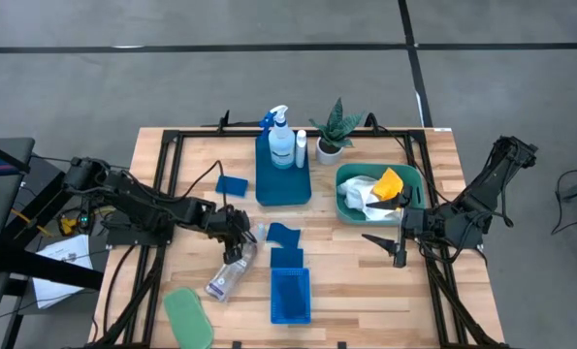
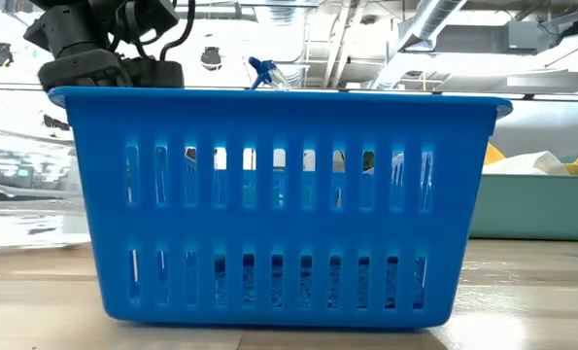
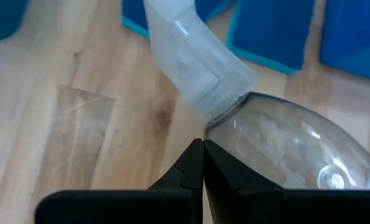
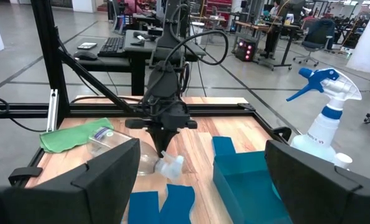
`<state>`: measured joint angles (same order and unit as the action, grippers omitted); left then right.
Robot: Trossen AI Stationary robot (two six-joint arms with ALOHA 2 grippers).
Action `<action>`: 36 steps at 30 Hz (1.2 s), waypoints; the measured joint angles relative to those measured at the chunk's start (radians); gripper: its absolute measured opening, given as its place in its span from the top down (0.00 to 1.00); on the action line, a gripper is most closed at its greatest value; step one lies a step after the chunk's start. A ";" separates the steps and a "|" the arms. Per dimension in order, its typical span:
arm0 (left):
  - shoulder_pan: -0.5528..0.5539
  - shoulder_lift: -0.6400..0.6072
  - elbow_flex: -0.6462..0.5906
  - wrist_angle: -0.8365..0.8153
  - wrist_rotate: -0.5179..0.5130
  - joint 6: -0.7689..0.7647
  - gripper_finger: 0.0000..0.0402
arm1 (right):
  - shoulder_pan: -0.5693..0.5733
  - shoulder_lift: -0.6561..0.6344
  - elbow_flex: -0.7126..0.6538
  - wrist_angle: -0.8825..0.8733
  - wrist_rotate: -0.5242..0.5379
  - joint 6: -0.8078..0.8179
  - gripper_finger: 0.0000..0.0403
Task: Pick & Place Kitchen Items
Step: Put the transparent spray bottle into the blue bin
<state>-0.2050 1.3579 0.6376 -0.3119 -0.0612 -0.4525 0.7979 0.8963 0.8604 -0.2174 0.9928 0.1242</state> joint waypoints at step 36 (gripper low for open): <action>-0.050 -0.125 0.003 0.035 -0.037 -0.312 0.47 | 0.000 0.000 0.000 0.001 0.000 0.008 0.17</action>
<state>-0.2554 1.2325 0.6407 -0.2765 -0.0985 -0.7650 0.7975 0.8967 0.8604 -0.2169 0.9928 0.1326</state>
